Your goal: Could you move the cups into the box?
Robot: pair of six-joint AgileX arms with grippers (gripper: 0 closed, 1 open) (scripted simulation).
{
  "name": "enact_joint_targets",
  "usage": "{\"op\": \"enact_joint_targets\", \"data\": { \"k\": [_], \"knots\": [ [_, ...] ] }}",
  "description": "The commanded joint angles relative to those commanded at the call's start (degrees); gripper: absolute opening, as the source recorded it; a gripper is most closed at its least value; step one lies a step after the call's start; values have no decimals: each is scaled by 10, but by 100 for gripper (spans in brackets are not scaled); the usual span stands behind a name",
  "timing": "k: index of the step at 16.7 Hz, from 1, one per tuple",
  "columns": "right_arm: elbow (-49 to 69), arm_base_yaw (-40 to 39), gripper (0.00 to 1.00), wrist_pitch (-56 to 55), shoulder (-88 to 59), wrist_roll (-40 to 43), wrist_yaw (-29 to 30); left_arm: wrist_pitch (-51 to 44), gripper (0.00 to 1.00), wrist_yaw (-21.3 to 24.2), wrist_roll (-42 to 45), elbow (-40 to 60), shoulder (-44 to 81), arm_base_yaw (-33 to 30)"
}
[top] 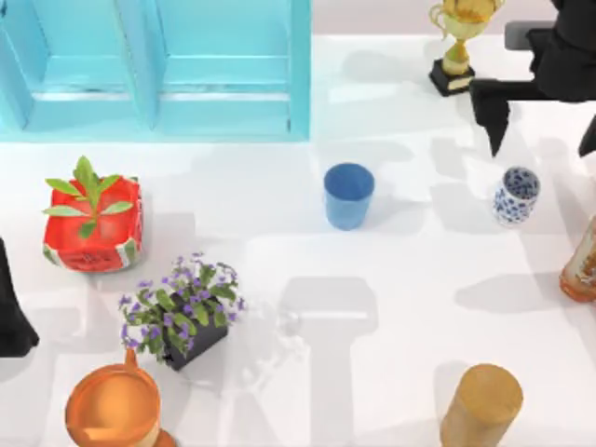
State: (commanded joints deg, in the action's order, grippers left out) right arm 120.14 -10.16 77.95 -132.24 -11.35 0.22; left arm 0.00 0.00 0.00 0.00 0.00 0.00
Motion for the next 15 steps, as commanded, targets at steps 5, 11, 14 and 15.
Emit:
{"op": "enact_joint_targets", "data": {
  "k": [5,11,14,15],
  "knots": [
    [-83,-8,100,-100,-17,-8,0,0,100,0,0,0,0,0],
    [-171,12,100,-157,14,12,0,0,100,0,0,0,0,0],
    [-172,12,100,-158,14,12,0,0,100,0,0,0,0,0],
    [-172,12,100,-158,14,12,0,0,100,0,0,0,0,0]
  ]
}}
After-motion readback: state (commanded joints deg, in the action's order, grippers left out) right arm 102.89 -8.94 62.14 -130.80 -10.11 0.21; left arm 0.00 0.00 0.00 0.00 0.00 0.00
